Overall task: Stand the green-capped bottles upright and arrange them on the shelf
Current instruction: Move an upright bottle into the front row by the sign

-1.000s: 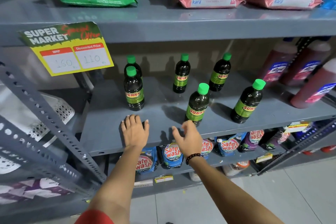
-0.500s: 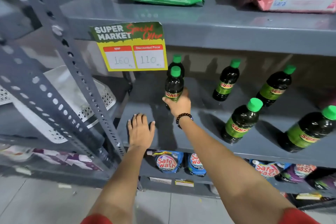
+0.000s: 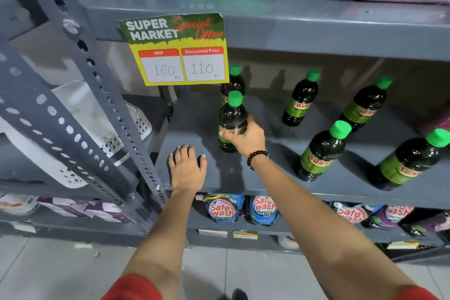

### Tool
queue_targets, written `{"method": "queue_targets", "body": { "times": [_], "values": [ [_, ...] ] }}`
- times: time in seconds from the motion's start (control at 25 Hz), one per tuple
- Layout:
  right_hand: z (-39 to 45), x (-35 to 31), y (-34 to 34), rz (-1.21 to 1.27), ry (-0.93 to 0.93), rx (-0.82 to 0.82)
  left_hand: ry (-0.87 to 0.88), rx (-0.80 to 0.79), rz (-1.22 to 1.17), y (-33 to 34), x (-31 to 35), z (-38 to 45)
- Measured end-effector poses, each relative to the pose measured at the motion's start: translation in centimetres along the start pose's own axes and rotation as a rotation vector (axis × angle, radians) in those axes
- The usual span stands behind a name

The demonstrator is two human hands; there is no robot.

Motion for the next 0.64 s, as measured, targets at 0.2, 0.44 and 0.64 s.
{"method": "queue_targets", "body": {
  "times": [0.2,0.44,0.64],
  "values": [
    [-3.9,0.1,-0.2,-0.043,-0.078,-0.001,0.015,-0.049,0.029,0.1,0.0,-0.1],
    [-6.5,-0.2,-0.2,-0.047,-0.090,-0.005,0.025,-0.068,0.084,0.1,0.1,0.1],
    [-6.8,-0.2,-0.1,-0.053,-0.075,-0.005,0.023,-0.149,0.167,-0.1,0.1,0.6]
  ]
}}
Point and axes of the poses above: each hand's wrist, its own z-axis towards the middle knuckle, its own y-axis out of the palm, x = y × z, the point moved 4 cm from there along z, towards the middle knuckle, and after that the axes turned 11 degrees about -y, right-handed, at the moved point
